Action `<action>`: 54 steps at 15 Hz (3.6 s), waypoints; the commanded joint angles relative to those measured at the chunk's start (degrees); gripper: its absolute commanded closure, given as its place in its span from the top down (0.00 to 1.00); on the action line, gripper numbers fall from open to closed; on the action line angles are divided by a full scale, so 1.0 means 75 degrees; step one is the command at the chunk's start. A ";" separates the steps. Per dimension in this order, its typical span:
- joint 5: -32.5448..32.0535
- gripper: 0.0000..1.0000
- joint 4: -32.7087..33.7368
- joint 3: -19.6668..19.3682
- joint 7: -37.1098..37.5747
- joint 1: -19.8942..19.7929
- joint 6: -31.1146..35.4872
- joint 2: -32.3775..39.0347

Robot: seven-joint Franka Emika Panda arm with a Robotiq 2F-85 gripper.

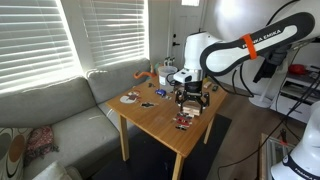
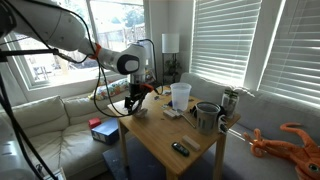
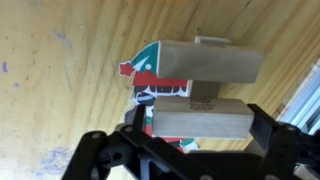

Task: Stack up the wooden chips on the left

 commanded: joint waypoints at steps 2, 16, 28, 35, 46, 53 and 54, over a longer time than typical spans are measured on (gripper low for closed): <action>-0.0045 0.87 -0.0049 0.0128 0.0064 -0.0133 0.0159 0.0020; -0.0269 0.60 -0.0239 0.0072 0.0170 -0.0247 0.0149 -0.0558; -0.0525 0.60 -0.0376 -0.0083 -0.0013 -0.0484 0.0179 -0.0809; -0.0532 0.60 -0.0285 -0.0074 -0.0054 -0.0480 0.0159 -0.0639; -0.0539 0.60 -0.0268 -0.0064 -0.0126 -0.0493 0.0217 -0.0513; -0.0543 0.60 -0.0260 -0.0053 -0.0046 -0.0498 0.0357 -0.0460; -0.0539 0.60 -0.0256 -0.0052 -0.0043 -0.0498 0.0374 -0.0453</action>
